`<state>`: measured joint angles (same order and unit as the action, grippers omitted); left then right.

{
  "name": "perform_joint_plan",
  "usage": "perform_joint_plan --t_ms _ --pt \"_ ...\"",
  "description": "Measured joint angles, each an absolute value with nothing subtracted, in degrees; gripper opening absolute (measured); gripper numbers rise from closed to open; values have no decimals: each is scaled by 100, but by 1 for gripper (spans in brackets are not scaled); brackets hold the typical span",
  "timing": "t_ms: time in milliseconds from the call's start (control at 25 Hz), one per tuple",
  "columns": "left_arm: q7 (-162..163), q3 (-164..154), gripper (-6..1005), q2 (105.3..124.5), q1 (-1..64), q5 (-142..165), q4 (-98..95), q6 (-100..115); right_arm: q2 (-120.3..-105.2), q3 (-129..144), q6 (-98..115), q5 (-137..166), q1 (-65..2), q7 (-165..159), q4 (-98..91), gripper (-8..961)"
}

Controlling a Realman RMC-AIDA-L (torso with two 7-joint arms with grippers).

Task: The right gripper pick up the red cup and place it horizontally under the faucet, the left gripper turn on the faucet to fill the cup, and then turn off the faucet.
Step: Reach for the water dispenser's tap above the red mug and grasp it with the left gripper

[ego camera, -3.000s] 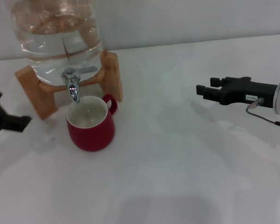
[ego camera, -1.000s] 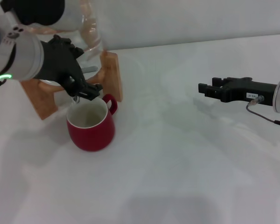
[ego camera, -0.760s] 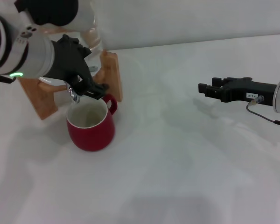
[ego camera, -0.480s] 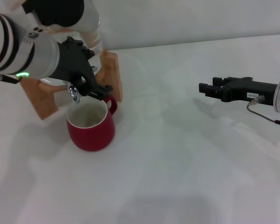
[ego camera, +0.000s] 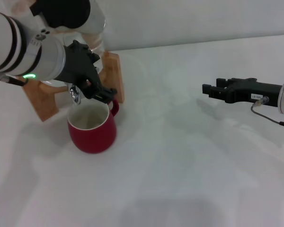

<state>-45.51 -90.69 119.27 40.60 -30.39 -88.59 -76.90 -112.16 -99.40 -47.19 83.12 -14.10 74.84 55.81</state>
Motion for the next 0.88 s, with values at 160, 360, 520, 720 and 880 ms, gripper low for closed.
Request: perform_joint_plan --t_ms 160,360,520,720,880 --pt "-4560 -9070 886 11927 4047 -3102 -8814 -7679 -11214 -9940 -4719 8311 -1406 7476 5581 550" --pt "-4561 -9070 886 11927 4006 -3103 -8814 -7704 -11214 -9940 -4719 8313 -1406 7471 5581 550" --pt "-4562 -9092 886 11927 3996 -3103 -8814 -7724 -11214 -9940 -4719 8312 -1402 7466 5581 550" --pt "-4560 -9112 886 11927 3991 -3103 -8822 -7730 -11214 -9940 -4719 8312 -1381 7466 5581 550" --pt "-4547 -9115 886 11926 3991 -3102 -8862 -7738 -11214 -9940 -4719 8315 -1366 7465 5581 550"
